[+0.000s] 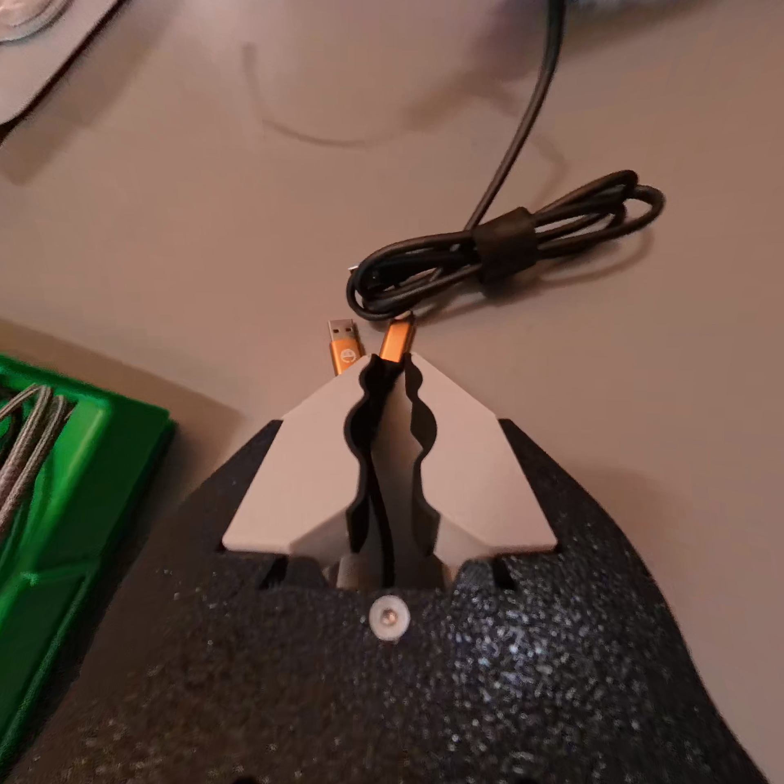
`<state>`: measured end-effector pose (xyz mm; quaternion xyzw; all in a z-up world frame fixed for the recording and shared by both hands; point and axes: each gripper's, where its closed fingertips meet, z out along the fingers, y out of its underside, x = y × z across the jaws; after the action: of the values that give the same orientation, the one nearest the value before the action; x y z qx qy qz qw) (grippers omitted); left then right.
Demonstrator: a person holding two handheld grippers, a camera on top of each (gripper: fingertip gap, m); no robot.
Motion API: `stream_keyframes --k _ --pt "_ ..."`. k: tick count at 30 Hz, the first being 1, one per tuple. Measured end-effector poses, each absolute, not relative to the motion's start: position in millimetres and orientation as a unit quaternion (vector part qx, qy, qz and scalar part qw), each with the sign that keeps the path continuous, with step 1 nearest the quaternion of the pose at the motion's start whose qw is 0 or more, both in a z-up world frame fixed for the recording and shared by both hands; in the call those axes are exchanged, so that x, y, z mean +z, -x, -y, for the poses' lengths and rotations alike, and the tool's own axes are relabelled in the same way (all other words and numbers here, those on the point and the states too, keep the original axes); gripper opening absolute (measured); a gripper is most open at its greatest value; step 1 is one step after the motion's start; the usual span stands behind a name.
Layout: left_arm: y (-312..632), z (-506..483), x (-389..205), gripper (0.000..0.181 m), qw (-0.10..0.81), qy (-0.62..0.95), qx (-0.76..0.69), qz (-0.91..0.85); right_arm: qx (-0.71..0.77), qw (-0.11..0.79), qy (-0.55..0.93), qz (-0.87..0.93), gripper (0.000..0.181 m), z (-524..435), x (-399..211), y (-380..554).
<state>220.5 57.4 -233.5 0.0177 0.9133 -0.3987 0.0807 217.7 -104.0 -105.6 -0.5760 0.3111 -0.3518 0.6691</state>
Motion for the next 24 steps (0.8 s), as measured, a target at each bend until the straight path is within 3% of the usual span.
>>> stream_keyframes --k 6,14,18,24 --pt "-229 -57 -233 0.009 0.150 0.076 -0.359 -0.918 -0.353 0.667 0.576 -0.312 0.022 104 -106 -217" --pt "-245 -63 -204 0.009 0.143 0.210 -0.404 -0.879 -0.362 0.668 0.570 -0.315 0.022 109 -103 -217" --pt "-262 -87 -190 0.009 0.190 0.260 -0.384 -0.866 -0.366 0.665 0.570 -0.313 0.022 109 -103 -218" --pt "-241 -54 -141 0.009 0.151 0.264 -0.447 -0.842 -0.378 0.660 0.567 -0.316 0.022 108 -102 -219"
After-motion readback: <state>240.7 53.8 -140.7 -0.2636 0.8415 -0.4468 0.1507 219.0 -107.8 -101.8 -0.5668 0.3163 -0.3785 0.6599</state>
